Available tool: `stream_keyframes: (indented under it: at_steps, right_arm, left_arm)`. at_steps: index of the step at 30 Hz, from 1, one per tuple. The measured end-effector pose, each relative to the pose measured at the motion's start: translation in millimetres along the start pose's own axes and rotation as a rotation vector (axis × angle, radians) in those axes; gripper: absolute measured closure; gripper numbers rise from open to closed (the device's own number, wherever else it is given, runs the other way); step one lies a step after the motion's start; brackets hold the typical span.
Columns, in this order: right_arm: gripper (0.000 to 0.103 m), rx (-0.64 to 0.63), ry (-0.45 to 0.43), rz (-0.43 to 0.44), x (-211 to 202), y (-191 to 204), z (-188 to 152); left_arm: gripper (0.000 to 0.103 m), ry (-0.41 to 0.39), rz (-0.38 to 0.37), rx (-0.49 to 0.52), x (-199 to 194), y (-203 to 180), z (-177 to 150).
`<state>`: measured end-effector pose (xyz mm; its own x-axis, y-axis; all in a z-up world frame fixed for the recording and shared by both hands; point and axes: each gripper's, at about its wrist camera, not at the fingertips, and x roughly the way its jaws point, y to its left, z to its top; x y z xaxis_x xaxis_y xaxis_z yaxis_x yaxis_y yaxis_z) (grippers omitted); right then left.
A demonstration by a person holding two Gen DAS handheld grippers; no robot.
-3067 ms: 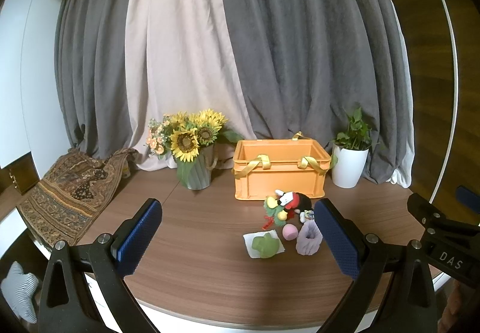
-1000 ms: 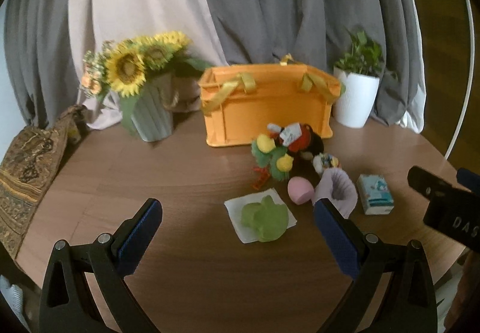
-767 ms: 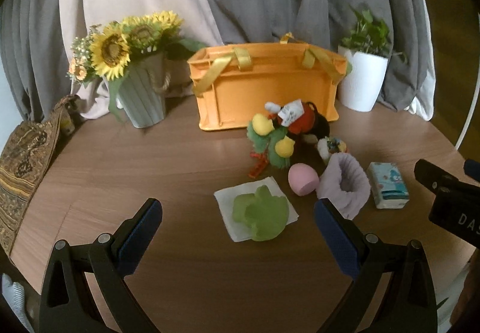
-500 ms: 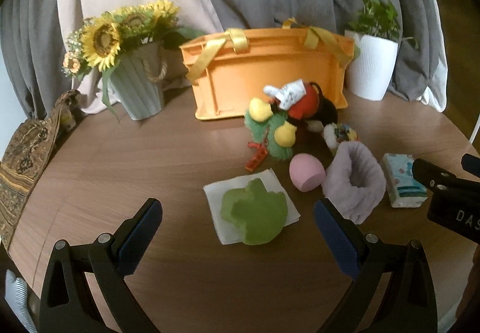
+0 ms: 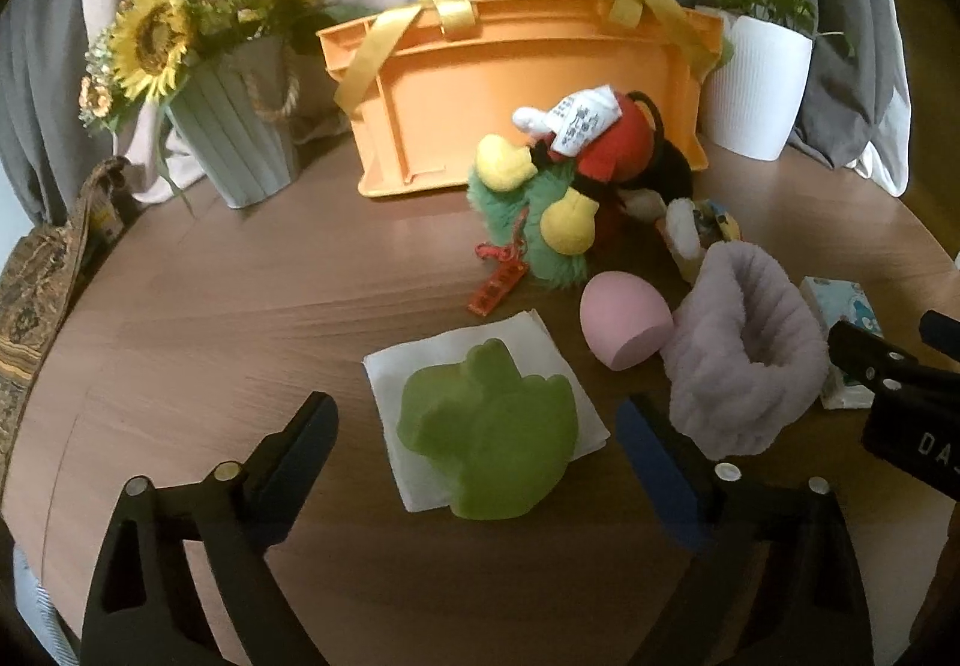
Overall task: Organize soft objects
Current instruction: 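Grasp the green frog sponge with the left gripper while the right grasps the tissue pack, then lift the frog sponge and tissue pack with both grippers over the orange crate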
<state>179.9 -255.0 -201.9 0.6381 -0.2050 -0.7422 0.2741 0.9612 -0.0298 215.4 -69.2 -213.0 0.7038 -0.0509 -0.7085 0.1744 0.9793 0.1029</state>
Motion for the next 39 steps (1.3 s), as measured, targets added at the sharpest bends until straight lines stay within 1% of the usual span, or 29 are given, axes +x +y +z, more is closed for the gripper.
stream_keyframes:
  at_steps: [5, 8, 9, 10, 11, 15, 16, 17, 18, 19, 20, 28, 33, 39]
  right_arm:
    - [0.013, 0.01, 0.017, -0.01, 7, 1, 0]
    - [0.016, 0.008, 0.033, -0.012, 11, 1, -2]
    - [0.016, 0.012, 0.04, -0.009, 12, 1, -2]
    - [0.019, 0.017, 0.044, -0.005, 13, 0, -2]
    - [0.021, 0.018, 0.048, -0.005, 14, 0, -2]
    - [0.029, 0.02, 0.057, -0.007, 16, 0, -2]
    - [0.033, 0.025, 0.059, -0.001, 15, 0, -2]
    - [0.04, 0.03, 0.061, 0.003, 15, -1, -2]
    - [0.042, 0.032, 0.063, 0.004, 16, -1, -2]
    - [0.048, 0.031, 0.066, 0.007, 16, -1, -3]
    - [0.049, 0.032, 0.066, 0.009, 15, -1, -3]
    - [0.049, 0.037, 0.045, 0.021, 2, -4, -2]
    - [0.049, 0.035, 0.009, 0.034, -17, -4, 4]
    - [0.049, 0.041, -0.036, 0.066, -42, -3, 17]
  left_arm:
    - [0.019, 0.027, -0.017, -0.008, 8, 3, 1]
    - [0.028, 0.049, -0.029, -0.015, 13, 5, 1]
    - [0.033, 0.057, -0.036, -0.016, 14, 5, 0]
    - [0.038, 0.063, -0.046, -0.02, 15, 6, 0]
    - [0.04, 0.069, -0.058, -0.026, 15, 8, -1]
    - [0.04, 0.076, -0.063, -0.038, 13, 9, -2]
    - [0.04, 0.078, -0.066, -0.044, 12, 10, -2]
    - [0.04, 0.079, -0.067, -0.047, 11, 10, -2]
    - [0.04, 0.078, -0.068, -0.049, 10, 10, -2]
    - [0.04, 0.074, -0.067, -0.05, 9, 10, -2]
    - [0.04, 0.069, -0.068, -0.05, 6, 11, -1]
    - [0.04, 0.026, -0.079, -0.041, -12, 7, 3]
    - [0.04, -0.004, -0.093, -0.044, -25, 8, 11]
    - [0.04, -0.058, -0.103, -0.044, -49, 14, 27]
